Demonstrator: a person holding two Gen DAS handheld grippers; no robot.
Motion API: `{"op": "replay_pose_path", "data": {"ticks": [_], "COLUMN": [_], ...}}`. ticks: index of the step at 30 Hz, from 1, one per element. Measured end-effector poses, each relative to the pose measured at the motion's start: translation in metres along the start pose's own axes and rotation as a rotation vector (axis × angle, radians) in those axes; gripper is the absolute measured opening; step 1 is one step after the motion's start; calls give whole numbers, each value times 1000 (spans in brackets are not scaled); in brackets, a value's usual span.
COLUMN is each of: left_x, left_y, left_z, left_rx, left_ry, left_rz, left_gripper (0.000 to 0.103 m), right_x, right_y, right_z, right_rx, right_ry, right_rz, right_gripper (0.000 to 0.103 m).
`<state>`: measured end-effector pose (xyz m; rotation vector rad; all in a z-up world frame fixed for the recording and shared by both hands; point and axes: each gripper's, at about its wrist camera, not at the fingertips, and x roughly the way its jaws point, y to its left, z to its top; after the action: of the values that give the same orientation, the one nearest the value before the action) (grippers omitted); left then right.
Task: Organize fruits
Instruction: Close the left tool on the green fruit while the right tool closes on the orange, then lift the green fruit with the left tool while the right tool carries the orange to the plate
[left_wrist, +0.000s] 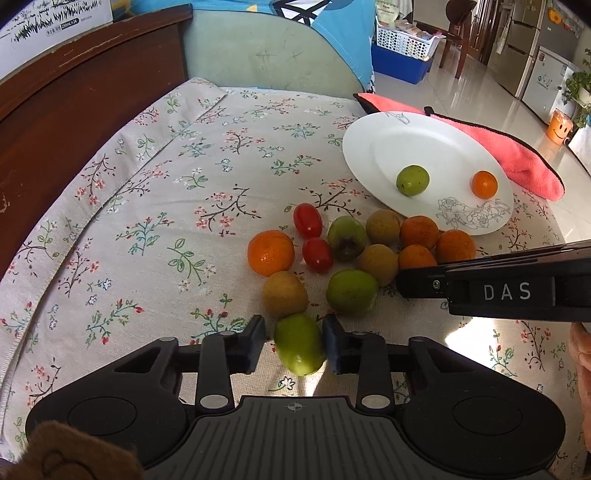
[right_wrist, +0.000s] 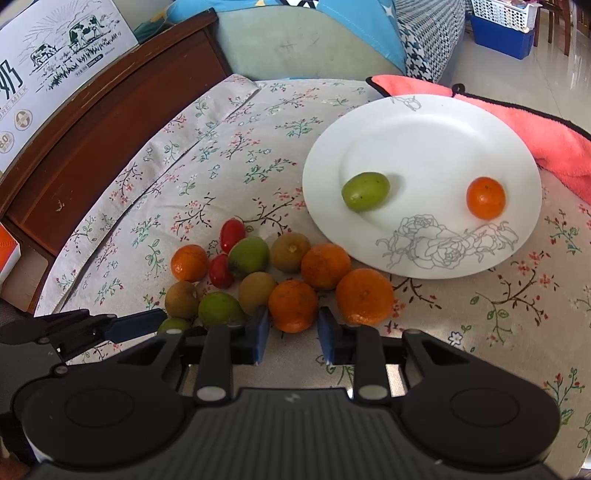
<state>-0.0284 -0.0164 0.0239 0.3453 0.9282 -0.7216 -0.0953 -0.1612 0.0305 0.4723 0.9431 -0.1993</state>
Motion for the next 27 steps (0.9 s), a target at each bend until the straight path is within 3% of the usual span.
{"op": "replay_pose_path", "data": {"ticks": [11,18,27], "left_x": [-16,-24,-26], "left_y": [-11,-19,-31], "left_z": [9,21,38], "left_rx": [17,8,4], "left_ry": [-50,-107,-167], "left_rz": [33,42,38], "left_gripper": [25,25,25], "right_x": [-21,-38,-54], "right_y": [4,5,-11], "right_z": [5,12,22], "right_rx": [-49,-98,-69], "right_ry": [-53,-125,-170], "right_rz": [29,-9,-52], "right_gripper": [28,28,28]}}
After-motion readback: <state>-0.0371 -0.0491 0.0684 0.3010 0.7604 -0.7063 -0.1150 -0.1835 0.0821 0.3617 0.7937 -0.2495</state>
